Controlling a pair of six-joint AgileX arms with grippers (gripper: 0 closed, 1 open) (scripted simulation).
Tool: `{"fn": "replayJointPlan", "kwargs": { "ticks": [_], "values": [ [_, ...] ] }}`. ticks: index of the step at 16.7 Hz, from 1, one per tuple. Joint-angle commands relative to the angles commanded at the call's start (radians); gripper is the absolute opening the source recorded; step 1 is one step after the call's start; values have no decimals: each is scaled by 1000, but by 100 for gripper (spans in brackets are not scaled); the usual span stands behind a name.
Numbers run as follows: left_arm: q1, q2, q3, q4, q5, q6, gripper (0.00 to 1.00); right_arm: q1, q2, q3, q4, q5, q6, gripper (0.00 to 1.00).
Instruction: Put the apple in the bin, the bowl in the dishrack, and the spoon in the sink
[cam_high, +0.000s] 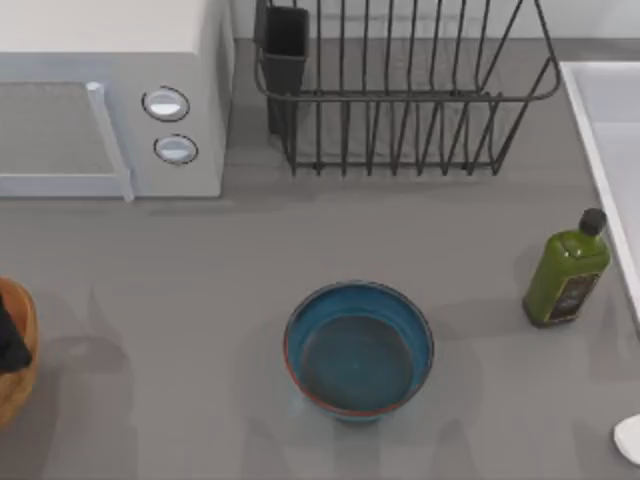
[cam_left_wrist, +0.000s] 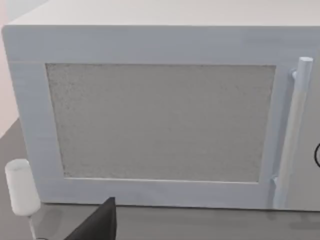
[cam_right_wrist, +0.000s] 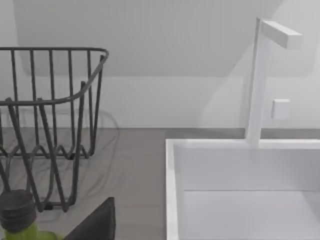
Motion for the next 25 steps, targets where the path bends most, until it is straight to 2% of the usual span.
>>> {"fn": "replayJointPlan", "kwargs": {
  "ticks": [3,9,13,17,25],
  "values": [
    [-2,-85,-79,80,27,-4,100,0,0,0,0,0,0,100],
    [-2,-91,-85,86,30,-5,100,0,0,0,0,0,0,100],
    [-2,-91,-85,86,30,-5,100,81,96,94,-67,1,69,100],
    [-2,-91,-85,86,30,-5,100,245,358,335,-235,6,206,100],
    [-2,-91,-85,86,30,-5,100,567,1121,948,-724,11,522,100]
  ]
}}
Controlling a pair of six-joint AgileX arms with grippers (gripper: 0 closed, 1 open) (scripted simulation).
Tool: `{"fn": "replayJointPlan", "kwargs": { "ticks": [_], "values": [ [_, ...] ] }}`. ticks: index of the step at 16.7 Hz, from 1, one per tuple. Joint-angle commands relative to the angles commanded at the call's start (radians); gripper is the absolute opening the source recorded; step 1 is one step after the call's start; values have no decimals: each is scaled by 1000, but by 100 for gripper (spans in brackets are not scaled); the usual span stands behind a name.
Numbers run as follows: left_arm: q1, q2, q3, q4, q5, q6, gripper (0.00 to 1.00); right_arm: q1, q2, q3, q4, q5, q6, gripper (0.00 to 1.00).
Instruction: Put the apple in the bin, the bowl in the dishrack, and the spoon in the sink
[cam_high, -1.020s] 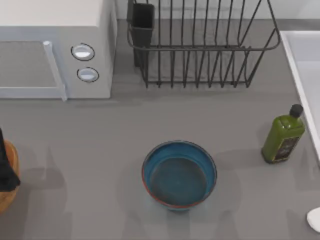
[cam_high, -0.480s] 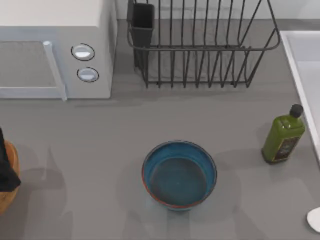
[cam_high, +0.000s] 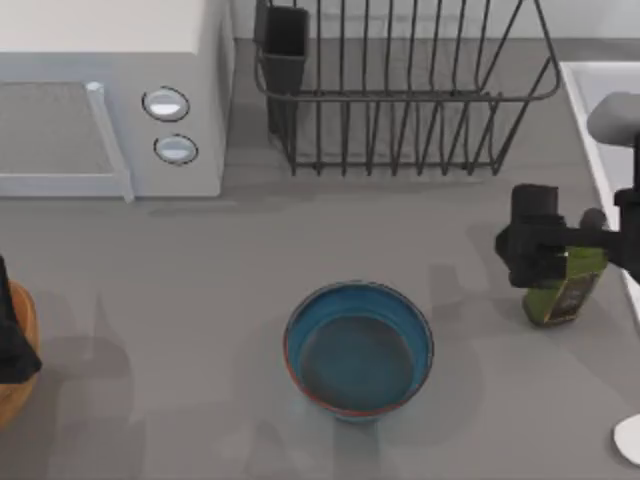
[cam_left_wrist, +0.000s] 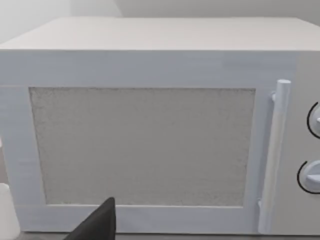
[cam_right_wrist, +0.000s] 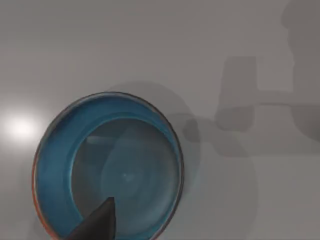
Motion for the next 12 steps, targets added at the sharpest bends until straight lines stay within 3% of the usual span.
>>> {"fn": "replayJointPlan", "kwargs": {
  "ticks": [7,12],
  "values": [
    [0,0,0,0,0,0,100,115,565,442,-378,-9,156,100],
    [0,0,0,0,0,0,100,126,765,614,-508,-11,184,100]
  ]
}}
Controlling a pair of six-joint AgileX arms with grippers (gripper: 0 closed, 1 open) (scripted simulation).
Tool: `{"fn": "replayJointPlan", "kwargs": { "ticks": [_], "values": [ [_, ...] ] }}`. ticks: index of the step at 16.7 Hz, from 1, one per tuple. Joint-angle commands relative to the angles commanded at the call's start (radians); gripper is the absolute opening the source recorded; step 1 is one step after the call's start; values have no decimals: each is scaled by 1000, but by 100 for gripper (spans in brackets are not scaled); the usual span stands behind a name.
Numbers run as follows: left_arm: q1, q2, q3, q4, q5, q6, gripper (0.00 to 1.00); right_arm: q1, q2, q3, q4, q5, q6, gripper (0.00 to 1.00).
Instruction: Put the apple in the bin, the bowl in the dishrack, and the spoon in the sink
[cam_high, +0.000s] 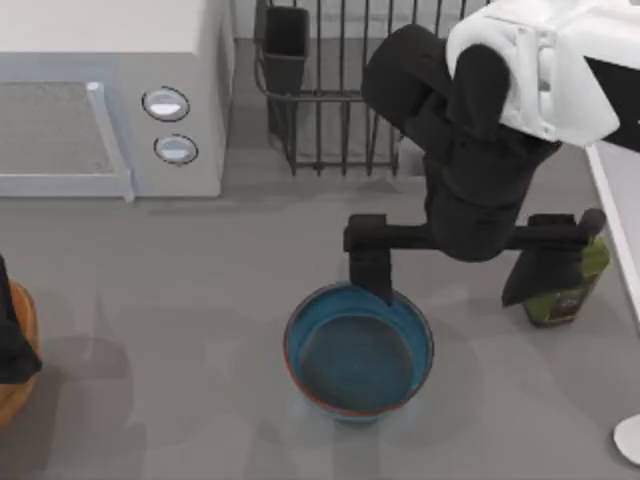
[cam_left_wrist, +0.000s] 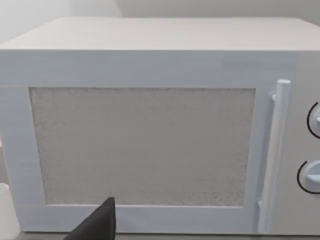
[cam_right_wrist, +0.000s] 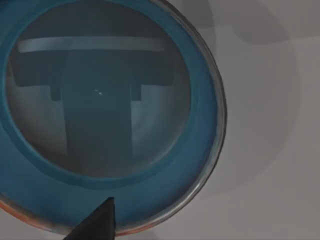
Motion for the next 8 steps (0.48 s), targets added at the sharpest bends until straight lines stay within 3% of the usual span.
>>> {"fn": "replayJointPlan", "kwargs": {
  "ticks": [8],
  "values": [
    [0,0,0,0,0,0,100,-3,21,0,4,1,0,100]
  ]
}}
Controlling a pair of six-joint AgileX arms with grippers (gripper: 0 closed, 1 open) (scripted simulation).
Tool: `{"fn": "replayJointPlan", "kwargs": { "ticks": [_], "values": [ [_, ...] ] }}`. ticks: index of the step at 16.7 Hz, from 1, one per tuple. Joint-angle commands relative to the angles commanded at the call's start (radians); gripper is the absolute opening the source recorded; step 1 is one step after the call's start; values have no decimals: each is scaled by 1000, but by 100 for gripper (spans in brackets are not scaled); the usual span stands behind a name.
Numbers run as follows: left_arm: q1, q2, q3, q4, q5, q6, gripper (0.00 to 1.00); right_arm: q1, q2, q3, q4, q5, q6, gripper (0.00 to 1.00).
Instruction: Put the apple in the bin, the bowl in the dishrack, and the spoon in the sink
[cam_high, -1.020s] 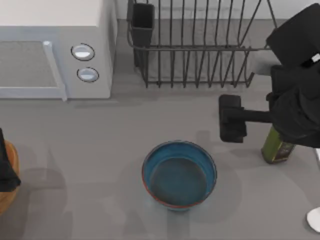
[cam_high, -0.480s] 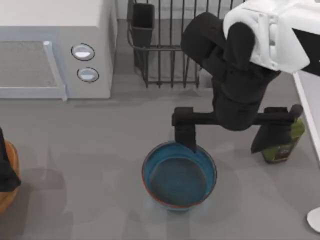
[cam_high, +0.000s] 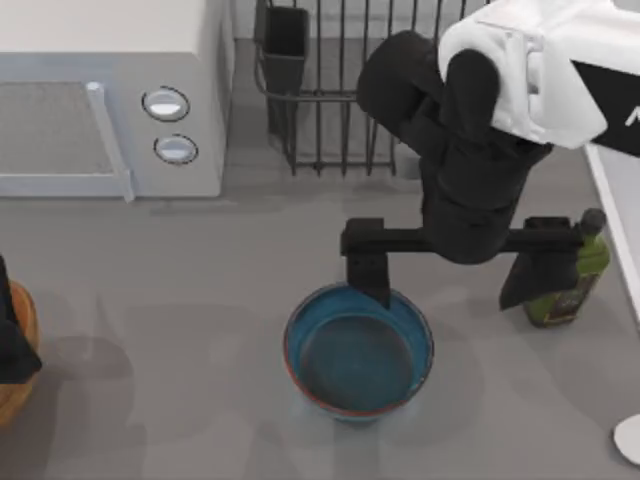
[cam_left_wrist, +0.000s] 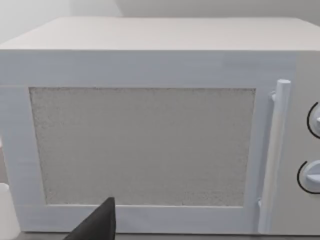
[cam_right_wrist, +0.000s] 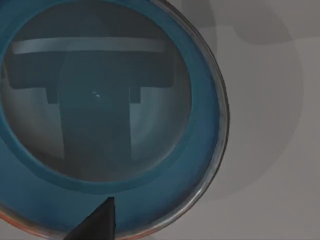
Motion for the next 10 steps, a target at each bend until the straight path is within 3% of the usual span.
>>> {"fn": "replayJointPlan", "kwargs": {
  "ticks": [10],
  "values": [
    [0,0,0,0,0,0,100,6,100,-251,352,1,6,100]
  ]
}}
